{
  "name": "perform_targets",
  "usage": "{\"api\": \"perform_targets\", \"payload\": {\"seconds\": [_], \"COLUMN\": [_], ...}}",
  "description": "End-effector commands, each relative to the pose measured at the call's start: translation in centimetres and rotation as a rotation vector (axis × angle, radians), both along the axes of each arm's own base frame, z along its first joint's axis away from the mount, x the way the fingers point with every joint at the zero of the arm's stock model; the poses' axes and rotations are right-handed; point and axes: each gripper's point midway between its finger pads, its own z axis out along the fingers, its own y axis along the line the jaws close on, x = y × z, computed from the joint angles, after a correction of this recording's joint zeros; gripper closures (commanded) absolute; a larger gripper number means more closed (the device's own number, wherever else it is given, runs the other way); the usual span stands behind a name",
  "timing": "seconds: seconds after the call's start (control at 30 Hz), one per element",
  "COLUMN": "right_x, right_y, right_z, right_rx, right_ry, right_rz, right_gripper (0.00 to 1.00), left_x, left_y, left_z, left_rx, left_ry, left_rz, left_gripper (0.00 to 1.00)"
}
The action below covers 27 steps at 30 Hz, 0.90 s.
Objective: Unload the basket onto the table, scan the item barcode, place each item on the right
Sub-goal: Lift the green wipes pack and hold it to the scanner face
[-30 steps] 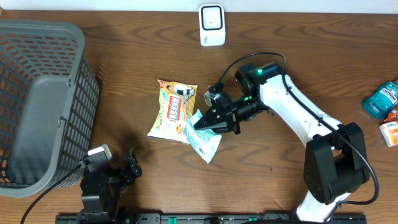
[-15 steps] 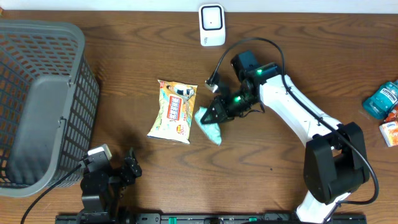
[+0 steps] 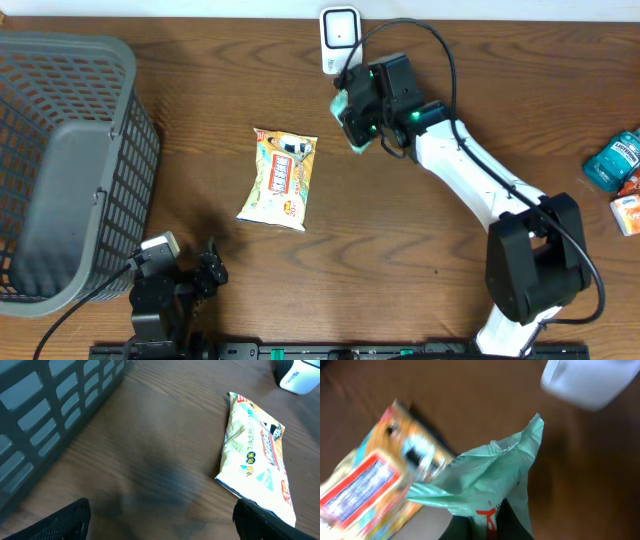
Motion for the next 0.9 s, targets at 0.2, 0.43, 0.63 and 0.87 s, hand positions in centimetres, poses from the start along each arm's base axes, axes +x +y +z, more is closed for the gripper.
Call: {"api": "perform_targets", "payload": {"seconds": [0.2, 0.43, 0.63, 0.87], "right_x": [6.2, 10.1, 14.2, 18.3], "right_y": [0.8, 1.5, 2.3, 3.5], "right_z": [2.2, 4.8, 5.1, 3.9], "right_rx": [-0.017, -0.004, -0.033, -0.065], "right_ry": [-0.322, -0.515, -0.567, -0.593], "right_rz": [-0.040, -0.074, -0.111, -0.134], "right_gripper": [0.99, 0.99, 0.99, 0.99], "left_x": [0.0, 0.0, 0.0, 0.0], "left_y": [0.1, 0.1, 0.1, 0.1], "left_z": [0.0, -0.1, 0.0, 0.0], "left_rx": [0.001, 0.000, 0.000, 0.001], "left_ry": [-0.002, -0.002, -0.002, -0.002], "left_rz": [0.010, 0.010, 0.009, 0.010], "left_gripper": [0.09, 0.09, 0.09, 0.09]}}
